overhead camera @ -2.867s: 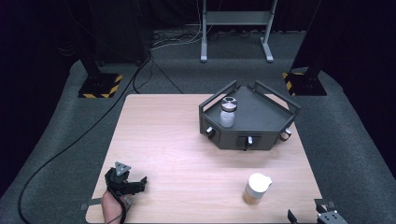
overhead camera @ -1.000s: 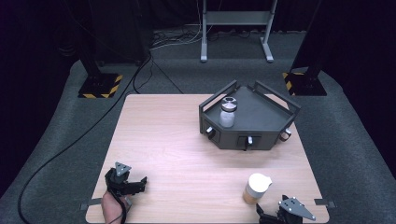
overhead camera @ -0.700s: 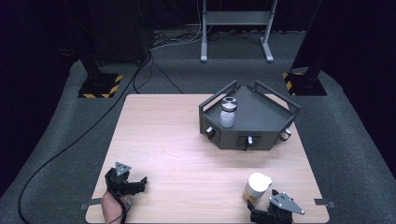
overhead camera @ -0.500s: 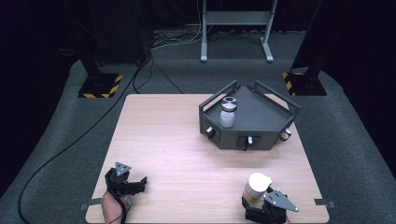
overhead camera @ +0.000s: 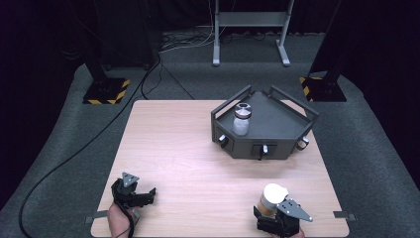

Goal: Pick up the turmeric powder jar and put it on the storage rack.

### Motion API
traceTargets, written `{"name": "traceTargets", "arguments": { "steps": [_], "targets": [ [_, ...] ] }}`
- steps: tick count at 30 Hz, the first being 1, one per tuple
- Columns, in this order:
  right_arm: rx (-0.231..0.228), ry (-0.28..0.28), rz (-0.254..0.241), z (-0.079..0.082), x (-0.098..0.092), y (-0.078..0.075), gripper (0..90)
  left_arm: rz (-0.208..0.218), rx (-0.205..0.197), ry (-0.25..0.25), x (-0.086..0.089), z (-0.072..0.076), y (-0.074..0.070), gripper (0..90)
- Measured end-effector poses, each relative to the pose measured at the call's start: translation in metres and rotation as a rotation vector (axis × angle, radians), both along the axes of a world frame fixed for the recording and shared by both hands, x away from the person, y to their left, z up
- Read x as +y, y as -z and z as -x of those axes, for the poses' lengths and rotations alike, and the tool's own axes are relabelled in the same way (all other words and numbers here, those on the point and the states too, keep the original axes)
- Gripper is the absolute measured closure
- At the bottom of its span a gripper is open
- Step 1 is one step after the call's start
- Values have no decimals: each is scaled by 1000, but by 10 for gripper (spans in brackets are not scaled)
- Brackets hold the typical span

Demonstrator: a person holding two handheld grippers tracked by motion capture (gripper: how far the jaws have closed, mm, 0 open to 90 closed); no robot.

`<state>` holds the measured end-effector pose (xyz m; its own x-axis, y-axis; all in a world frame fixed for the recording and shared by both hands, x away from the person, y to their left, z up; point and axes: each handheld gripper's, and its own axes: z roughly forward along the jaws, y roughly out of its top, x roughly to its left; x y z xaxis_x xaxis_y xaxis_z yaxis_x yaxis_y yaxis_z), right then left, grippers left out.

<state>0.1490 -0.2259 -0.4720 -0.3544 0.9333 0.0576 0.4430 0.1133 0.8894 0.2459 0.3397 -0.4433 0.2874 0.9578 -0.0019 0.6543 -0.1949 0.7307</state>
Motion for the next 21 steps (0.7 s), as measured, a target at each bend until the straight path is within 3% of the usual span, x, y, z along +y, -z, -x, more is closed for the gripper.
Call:
{"name": "traceTargets", "arguments": {
  "steps": [6, 8, 21],
  "targets": [
    [6, -14, 0, -1, -2, 0, 258, -1, -1, 1, 0, 0, 0, 7],
    [4, -17, 15, -1, 0, 0, 287, -1, -1, 1, 0, 0, 0, 7],
    [-14, -14, 45, 2, 3, 1, 304, -1, -1, 1, 0, 0, 0, 7]
  ]
}}
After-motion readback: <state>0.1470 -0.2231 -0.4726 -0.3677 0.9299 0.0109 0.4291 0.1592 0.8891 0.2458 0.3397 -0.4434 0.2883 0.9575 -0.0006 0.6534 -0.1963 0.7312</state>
